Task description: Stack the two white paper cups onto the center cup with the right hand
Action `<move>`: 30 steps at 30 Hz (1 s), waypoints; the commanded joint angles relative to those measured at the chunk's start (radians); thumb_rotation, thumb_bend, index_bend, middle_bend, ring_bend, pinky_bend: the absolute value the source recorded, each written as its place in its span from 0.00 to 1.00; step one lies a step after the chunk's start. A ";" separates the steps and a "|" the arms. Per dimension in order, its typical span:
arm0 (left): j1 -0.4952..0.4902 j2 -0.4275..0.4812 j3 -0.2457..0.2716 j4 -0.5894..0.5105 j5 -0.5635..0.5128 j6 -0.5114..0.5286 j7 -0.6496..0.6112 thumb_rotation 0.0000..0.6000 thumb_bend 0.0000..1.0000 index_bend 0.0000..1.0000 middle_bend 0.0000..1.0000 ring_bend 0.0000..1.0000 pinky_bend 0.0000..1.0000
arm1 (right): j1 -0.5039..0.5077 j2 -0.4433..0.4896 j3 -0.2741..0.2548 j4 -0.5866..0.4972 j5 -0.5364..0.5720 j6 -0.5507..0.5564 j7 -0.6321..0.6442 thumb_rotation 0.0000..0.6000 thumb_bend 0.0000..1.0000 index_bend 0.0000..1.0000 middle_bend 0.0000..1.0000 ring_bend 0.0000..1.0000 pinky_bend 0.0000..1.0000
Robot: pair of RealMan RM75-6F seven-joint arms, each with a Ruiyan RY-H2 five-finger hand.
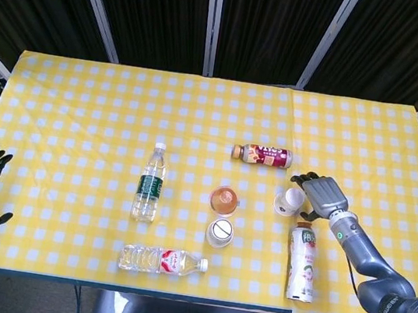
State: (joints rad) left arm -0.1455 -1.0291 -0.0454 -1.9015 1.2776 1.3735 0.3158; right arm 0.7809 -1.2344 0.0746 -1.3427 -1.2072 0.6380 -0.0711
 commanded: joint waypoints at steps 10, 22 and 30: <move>-0.001 -0.001 0.001 -0.001 -0.002 0.002 0.004 1.00 0.00 0.00 0.00 0.00 0.00 | -0.006 -0.039 0.006 0.037 -0.021 0.010 0.049 1.00 0.20 0.30 0.40 0.35 0.39; -0.003 -0.007 0.001 0.004 -0.012 0.000 0.013 1.00 0.00 0.00 0.00 0.00 0.00 | -0.010 -0.074 0.016 0.077 -0.040 0.009 0.113 1.00 0.37 0.42 0.46 0.41 0.41; -0.006 -0.008 0.002 0.003 -0.013 -0.005 0.014 1.00 0.00 0.00 0.00 0.00 0.00 | -0.023 -0.053 0.026 0.052 -0.077 0.048 0.162 1.00 0.39 0.42 0.46 0.41 0.42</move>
State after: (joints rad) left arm -0.1517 -1.0367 -0.0431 -1.8980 1.2646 1.3690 0.3296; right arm 0.7619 -1.2955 0.0970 -1.2804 -1.2759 0.6759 0.0819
